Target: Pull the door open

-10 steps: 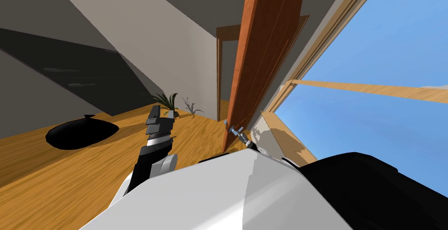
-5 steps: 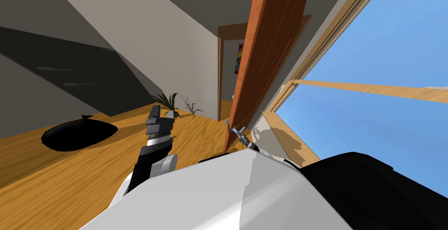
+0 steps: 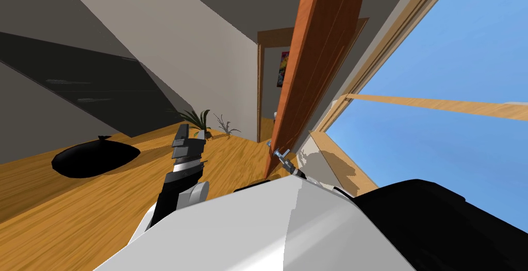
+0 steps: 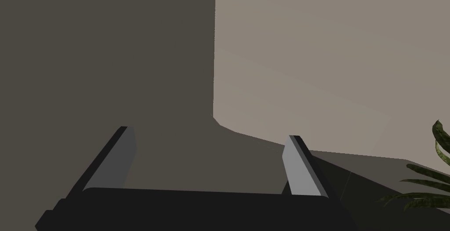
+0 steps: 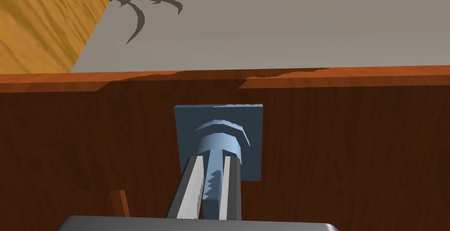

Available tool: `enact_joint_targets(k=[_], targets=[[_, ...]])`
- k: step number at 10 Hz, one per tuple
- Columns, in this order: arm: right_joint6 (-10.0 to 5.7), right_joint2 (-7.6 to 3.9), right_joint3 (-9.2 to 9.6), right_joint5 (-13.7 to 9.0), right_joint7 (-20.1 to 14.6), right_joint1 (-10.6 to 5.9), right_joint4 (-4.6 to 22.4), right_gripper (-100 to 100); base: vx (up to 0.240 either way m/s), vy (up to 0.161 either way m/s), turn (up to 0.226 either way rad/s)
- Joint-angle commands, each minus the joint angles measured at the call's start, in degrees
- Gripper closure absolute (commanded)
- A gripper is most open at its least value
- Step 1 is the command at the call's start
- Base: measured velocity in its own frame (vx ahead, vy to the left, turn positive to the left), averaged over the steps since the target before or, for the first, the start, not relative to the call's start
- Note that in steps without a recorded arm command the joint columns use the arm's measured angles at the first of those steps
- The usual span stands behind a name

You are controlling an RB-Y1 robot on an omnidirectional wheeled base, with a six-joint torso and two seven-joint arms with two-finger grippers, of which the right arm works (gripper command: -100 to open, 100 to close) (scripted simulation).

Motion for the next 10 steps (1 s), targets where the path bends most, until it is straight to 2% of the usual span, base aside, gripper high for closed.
enact_joint_targets(k=[1, 5, 6, 8, 10], targets=[[-1.95, 0.27, 0.73, 0.6, -0.1, 0.28, 0.7, 100, 0.009, 0.020, 0.008], [-4.52, -0.05, 1.09, 1.0, -0.1, 0.56, 2.0, 100, 0.001, 0.016, 0.014], [-3.21, -0.78, 0.88, 1.0, -0.3, 0.99, 0.7, -100, 0.007, 0.029, -0.230], [-2.96, -1.49, 1.21, 1.4, -0.7, 1.63, -0.2, -100, 0.004, 0.060, -0.267], [-2.71, -2.25, 1.54, 1.8, -1.0, 2.30, -1.2, -100, -0.071, -0.065, -0.238]])
